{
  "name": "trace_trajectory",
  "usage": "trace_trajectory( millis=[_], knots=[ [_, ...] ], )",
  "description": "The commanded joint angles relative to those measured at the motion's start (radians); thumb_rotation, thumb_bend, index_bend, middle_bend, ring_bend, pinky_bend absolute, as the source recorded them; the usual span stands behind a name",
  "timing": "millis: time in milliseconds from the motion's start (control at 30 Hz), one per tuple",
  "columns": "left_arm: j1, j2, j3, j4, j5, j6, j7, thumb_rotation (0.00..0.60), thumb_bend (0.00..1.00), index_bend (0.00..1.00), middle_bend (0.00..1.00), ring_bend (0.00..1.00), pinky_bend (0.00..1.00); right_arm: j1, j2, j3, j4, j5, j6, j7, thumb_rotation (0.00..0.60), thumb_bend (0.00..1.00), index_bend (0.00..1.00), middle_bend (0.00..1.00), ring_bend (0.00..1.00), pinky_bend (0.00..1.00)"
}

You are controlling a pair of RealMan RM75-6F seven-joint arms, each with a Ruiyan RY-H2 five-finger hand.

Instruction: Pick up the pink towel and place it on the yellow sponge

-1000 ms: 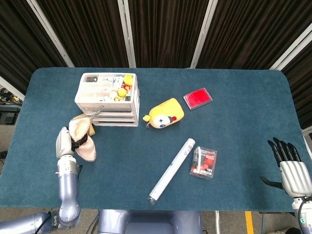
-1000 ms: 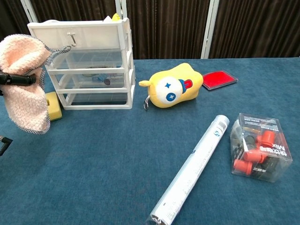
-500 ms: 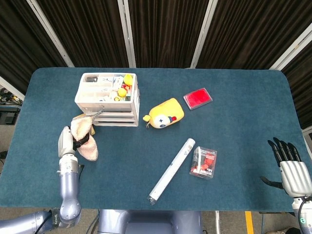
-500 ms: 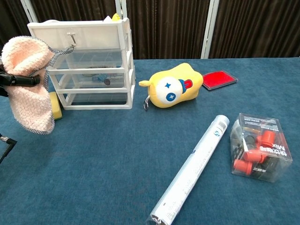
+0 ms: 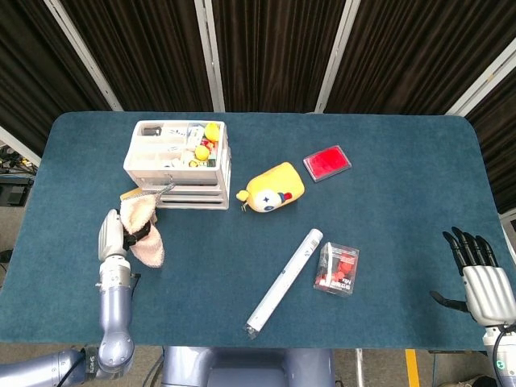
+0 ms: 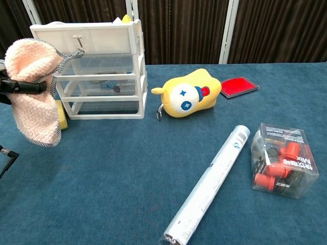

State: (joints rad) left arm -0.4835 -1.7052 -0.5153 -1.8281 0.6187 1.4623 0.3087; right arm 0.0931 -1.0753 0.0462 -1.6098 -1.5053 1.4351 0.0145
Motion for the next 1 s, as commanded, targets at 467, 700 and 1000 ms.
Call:
trace_trajectory(
  millis=[467, 700, 1000],
  knots=[
    [-0.012, 0.005, -0.005, -0.008, 0.015, 0.007, -0.009, 0.600, 0.67, 0.99, 0.84, 0.75, 0.74, 0.001, 0.000, 0.001, -0.001, 0.002, -0.002, -0.001, 0.600, 0.01, 0.00, 0.00, 0.00, 0.00],
    [-0.012, 0.012, -0.006, 0.000, 0.017, 0.011, -0.012, 0.600, 0.67, 1.00, 0.84, 0.75, 0.74, 0.001, 0.000, 0.001, -0.002, 0.001, -0.001, -0.004, 0.600, 0.01, 0.00, 0.00, 0.00, 0.00],
    [-0.017, 0.013, -0.007, 0.013, 0.001, -0.002, -0.014, 0.600, 0.68, 1.00, 0.84, 0.75, 0.74, 0.001, 0.000, 0.001, -0.003, 0.003, -0.001, -0.004, 0.600, 0.01, 0.00, 0.00, 0.00, 0.00]
  ],
)
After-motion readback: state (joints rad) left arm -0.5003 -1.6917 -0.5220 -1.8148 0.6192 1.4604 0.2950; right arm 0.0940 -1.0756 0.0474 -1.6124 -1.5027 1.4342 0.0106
